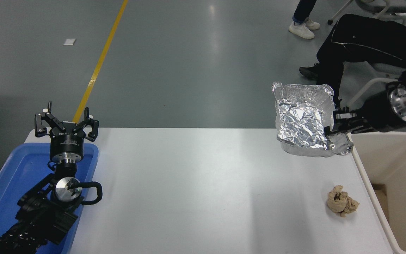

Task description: Pick up foil plate and place in dustbin

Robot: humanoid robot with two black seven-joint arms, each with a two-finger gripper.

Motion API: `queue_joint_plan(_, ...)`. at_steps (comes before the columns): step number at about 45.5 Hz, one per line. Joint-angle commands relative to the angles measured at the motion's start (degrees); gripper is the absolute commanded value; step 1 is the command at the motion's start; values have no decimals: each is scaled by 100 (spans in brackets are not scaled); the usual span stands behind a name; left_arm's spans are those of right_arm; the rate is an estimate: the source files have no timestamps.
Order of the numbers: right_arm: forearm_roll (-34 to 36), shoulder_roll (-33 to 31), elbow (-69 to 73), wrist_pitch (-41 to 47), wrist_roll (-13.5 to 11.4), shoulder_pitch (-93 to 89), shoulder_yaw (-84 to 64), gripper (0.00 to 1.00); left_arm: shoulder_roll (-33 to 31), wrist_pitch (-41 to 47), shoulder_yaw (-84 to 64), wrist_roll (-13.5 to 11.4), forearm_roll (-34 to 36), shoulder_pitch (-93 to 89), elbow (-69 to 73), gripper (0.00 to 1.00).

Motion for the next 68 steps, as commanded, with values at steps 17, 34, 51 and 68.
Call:
queue_joint_plan(17,-45,-64,560,188,-18,773,-524,0,0,0,0,0,0,0,0,99)
queue_joint_plan(34,-62,-81,-2137,-216,-27,-2468,493,0,0,0,0,0,0,0,0,99)
queue_joint_plan(51,17,129,-5055,-216,-1,-5291,2489,0,0,0,0,0,0,0,0,99)
queue_joint_plan(68,342,507,-6848,-445,-36,-6803,3211,0,9,0,0,0,0,0,0,99)
